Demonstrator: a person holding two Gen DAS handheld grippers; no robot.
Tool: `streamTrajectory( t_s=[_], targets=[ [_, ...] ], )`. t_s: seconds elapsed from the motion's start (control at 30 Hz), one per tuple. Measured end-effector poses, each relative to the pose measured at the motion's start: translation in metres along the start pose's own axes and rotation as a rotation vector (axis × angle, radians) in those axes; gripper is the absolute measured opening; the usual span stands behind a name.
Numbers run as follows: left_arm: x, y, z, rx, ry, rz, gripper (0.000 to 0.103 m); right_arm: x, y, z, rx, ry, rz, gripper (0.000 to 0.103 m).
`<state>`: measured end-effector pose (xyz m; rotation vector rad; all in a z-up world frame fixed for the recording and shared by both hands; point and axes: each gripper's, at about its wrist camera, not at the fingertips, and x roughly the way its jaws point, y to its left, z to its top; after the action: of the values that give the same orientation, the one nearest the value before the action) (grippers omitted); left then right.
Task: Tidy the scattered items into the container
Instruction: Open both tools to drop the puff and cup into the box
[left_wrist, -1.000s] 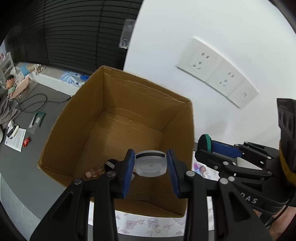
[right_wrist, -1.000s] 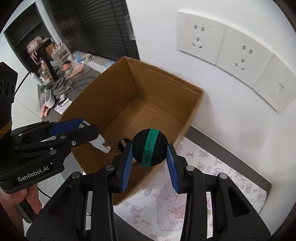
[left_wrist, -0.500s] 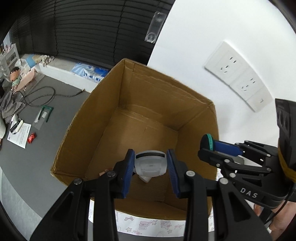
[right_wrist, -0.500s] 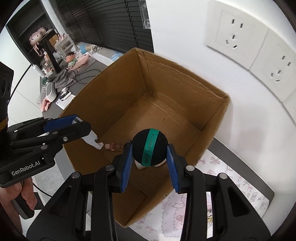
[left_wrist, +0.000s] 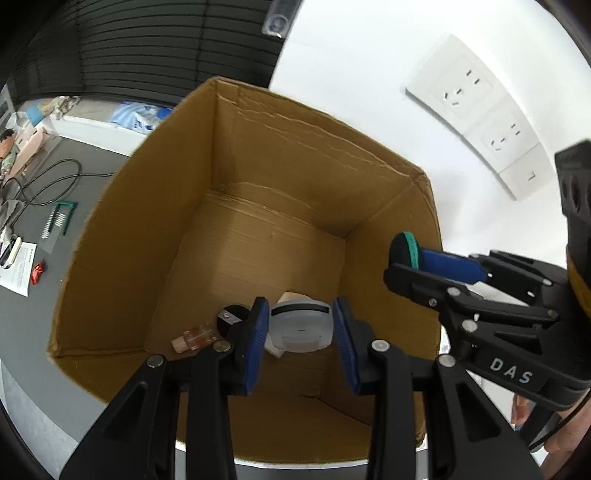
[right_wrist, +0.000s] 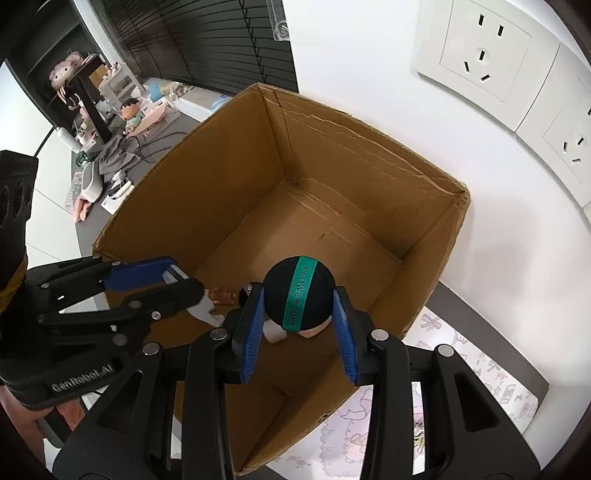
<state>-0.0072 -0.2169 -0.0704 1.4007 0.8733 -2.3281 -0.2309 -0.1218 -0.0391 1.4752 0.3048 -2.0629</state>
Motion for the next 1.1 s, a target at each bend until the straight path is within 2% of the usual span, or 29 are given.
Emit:
streamTrajectory(
  t_s=[0.4, 0.57, 0.73, 0.77, 0.83, 0.87, 0.9, 0.97, 1.07, 1.1],
  targets=[
    [0.039, -0.016, 0.007, 0.011, 0.056, -0.013, 0.035, 0.014, -0.032, 0.013, 0.023, 0.010, 0.005, 0.038],
    [0.045, -0.017, 0.008, -0.001, 0.049, -0.033, 0.035, 0.022, -0.042, 0.015, 0.036, 0.022, 0.017, 0.040],
    [0.044, -0.011, 0.010, -0.023, 0.046, -0.015, 0.036, 0.022, -0.046, 0.015, 0.045, 0.011, 0.011, 0.043],
    [0.044, -0.010, 0.010, -0.026, 0.048, -0.006, 0.039, 0.022, -0.046, 0.015, 0.043, 0.008, 0.009, 0.047],
    [0.041, -0.007, 0.010, -0.031, 0.039, 0.009, 0.056, 0.019, -0.045, 0.015, 0.039, -0.003, 0.000, 0.060],
    [0.038, -0.006, 0.010, -0.033, 0.031, 0.012, 0.070, 0.016, -0.044, 0.015, 0.037, -0.011, -0.005, 0.074],
    [0.035, -0.006, 0.009, -0.033, 0.020, 0.017, 0.078, 0.014, -0.043, 0.014, 0.035, -0.021, -0.014, 0.081],
    [0.030, -0.005, 0.007, -0.029, 0.000, 0.027, 0.086, 0.008, -0.041, 0.014, 0.030, -0.038, -0.011, 0.088],
    [0.021, -0.004, 0.003, -0.025, -0.024, 0.051, 0.089, -0.002, -0.044, 0.011, 0.051, -0.061, -0.026, 0.103],
    [0.019, -0.004, 0.002, -0.018, -0.025, 0.057, 0.089, -0.005, -0.046, 0.009, 0.059, -0.069, -0.025, 0.103]
  ],
)
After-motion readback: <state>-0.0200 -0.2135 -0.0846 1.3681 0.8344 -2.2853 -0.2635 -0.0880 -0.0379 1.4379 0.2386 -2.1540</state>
